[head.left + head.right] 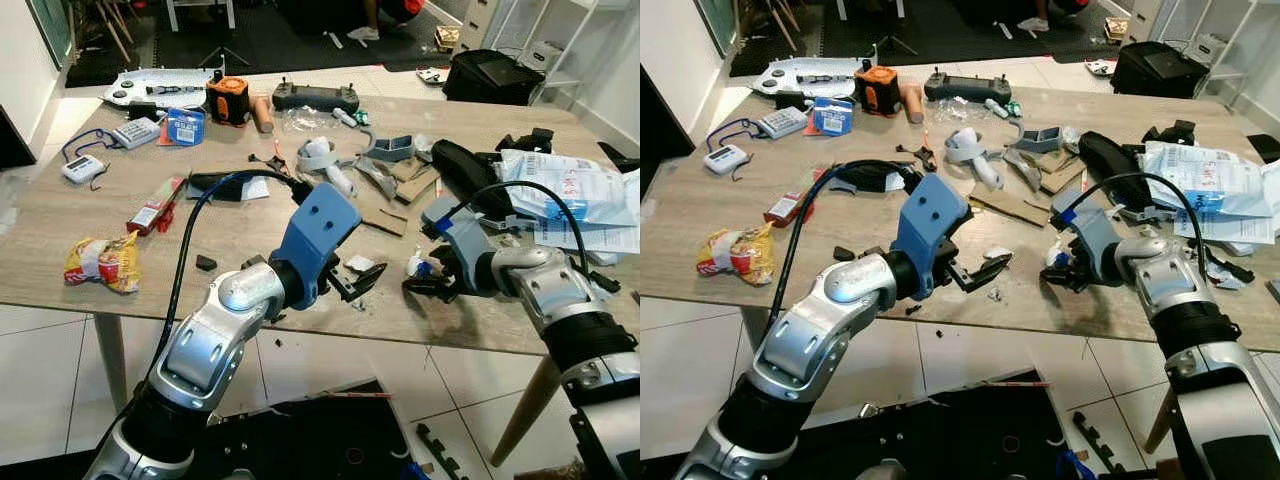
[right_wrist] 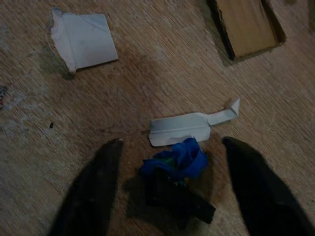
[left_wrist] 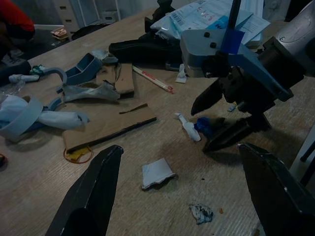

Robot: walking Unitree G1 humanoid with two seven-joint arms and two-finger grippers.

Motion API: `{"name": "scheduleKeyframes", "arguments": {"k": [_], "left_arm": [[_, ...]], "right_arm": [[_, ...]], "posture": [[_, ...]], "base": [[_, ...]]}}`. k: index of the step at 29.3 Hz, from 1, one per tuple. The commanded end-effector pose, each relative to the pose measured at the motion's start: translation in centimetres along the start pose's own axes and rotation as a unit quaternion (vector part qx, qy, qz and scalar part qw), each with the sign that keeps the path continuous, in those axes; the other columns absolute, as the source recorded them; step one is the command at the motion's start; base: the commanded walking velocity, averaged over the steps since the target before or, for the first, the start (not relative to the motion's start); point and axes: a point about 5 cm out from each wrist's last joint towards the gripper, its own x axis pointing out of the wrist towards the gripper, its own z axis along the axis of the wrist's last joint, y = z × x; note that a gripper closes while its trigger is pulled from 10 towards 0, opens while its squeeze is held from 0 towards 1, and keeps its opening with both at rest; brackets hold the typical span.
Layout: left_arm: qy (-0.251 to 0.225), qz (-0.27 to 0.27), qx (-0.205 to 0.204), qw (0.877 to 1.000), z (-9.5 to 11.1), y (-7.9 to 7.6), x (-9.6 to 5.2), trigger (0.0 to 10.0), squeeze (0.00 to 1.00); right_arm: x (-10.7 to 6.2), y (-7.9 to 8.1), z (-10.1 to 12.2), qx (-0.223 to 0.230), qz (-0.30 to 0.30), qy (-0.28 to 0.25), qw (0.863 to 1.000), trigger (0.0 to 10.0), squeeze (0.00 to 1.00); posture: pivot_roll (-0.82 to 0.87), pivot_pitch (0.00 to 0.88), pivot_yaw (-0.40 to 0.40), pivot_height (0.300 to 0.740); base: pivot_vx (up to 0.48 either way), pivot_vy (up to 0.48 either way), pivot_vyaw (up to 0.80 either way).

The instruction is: Picking trash to rubbish bin

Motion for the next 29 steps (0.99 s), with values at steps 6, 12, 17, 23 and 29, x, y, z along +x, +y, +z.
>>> {"name": "scheduleKeyframes", "arguments": {"k": [6,12,17,23,29], "left_arm": [[0.008,-0.002,0.004,1.000,-0.3,0.0,0.1,10.0,0.00],[0.008,-0.001,0.006,1.000,-0.3,0.0,0.2,10.0,0.00],[0.008,0.026,-0.007,1.000,-0.8,0.3,-0.1,10.0,0.00],[0.013,0.106,-0.050,0.993,-2.1,2.1,-0.8,10.0,0.00],[-0.016,0.196,-0.059,0.979,-1.8,4.5,-1.2,10.0,0.00]], "right_arm": [[0.3,0.1,-1.4,0.013,0.005,0.023,1.000,0.0,0.00],[0.3,0.0,-1.7,0.015,0.002,0.024,1.000,0.0,0.00],[0.2,-0.1,-1.4,0.066,-0.020,-0.023,0.997,0.0,0.00],[1.0,0.8,1.5,0.118,-0.104,-0.191,0.969,0.0,0.00],[-1.6,0.1,6.0,0.191,-0.203,-0.387,0.879,0.0,0.00]], "posture": [[0.19,0.133,-0.019,0.740],[0.19,0.131,-0.027,0.740],[0.18,0.107,-0.044,0.740],[0.17,0.096,-0.017,0.740],[0.16,0.097,-0.009,0.740]], "base": [[0.000,0.000,0.00],[0.000,0.000,0.00],[0.000,0.000,0.00],[0.000,0.000,0.00],[0.000,0.000,0.00]]}}
